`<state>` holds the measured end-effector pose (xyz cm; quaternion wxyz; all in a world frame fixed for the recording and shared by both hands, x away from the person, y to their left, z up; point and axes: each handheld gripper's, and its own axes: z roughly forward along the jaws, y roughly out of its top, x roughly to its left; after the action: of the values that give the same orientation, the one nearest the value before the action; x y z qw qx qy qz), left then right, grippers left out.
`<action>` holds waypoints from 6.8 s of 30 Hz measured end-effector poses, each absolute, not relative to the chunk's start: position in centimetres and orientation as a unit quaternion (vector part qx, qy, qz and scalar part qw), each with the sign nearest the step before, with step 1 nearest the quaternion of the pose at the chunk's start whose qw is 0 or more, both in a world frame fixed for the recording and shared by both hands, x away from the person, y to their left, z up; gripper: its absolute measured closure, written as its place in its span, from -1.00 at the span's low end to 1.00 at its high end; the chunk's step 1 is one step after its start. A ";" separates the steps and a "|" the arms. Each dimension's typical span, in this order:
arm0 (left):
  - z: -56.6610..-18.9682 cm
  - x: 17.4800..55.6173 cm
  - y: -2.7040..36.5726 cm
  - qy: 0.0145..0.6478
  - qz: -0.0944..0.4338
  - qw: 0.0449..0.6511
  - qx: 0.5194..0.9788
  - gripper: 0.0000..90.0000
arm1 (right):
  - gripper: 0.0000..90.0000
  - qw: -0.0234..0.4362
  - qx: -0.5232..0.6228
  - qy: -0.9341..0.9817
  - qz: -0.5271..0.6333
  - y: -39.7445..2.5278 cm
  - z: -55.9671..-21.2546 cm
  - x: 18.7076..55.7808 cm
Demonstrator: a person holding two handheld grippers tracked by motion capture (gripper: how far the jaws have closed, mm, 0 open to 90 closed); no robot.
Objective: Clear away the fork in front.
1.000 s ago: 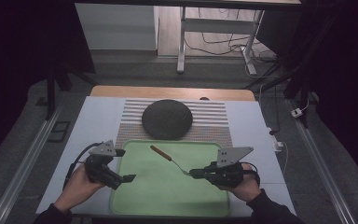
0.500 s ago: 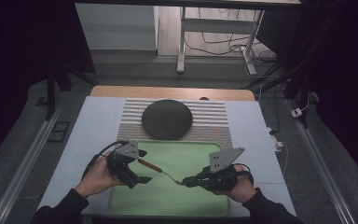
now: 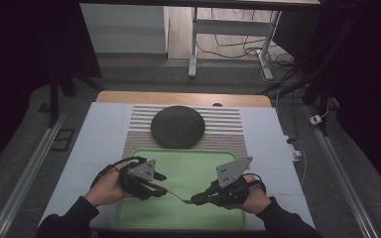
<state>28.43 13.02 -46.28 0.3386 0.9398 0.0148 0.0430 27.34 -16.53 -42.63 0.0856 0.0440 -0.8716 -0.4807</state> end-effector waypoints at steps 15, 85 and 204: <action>-46.5 27.4 12.0 -0.064 0.022 0.310 0.948 0.71 | 0.97 0.117 0.051 -0.873 -0.471 -16.7 -43.0 27.9; -50.8 29.1 16.5 0.515 -0.026 0.196 0.834 0.68 | -0.87 -0.159 -0.357 -0.819 -0.419 -27.8 -44.7 23.5; -51.8 36.2 17.7 0.469 0.010 0.258 0.845 0.95 | -0.98 -0.140 -0.399 -0.820 -0.386 -28.5 -45.0 23.3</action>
<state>36.23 17.68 -51.76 0.2581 0.8447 0.4688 0.0096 23.27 -28.55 -45.02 -0.1401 -0.3986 -0.8199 -0.3863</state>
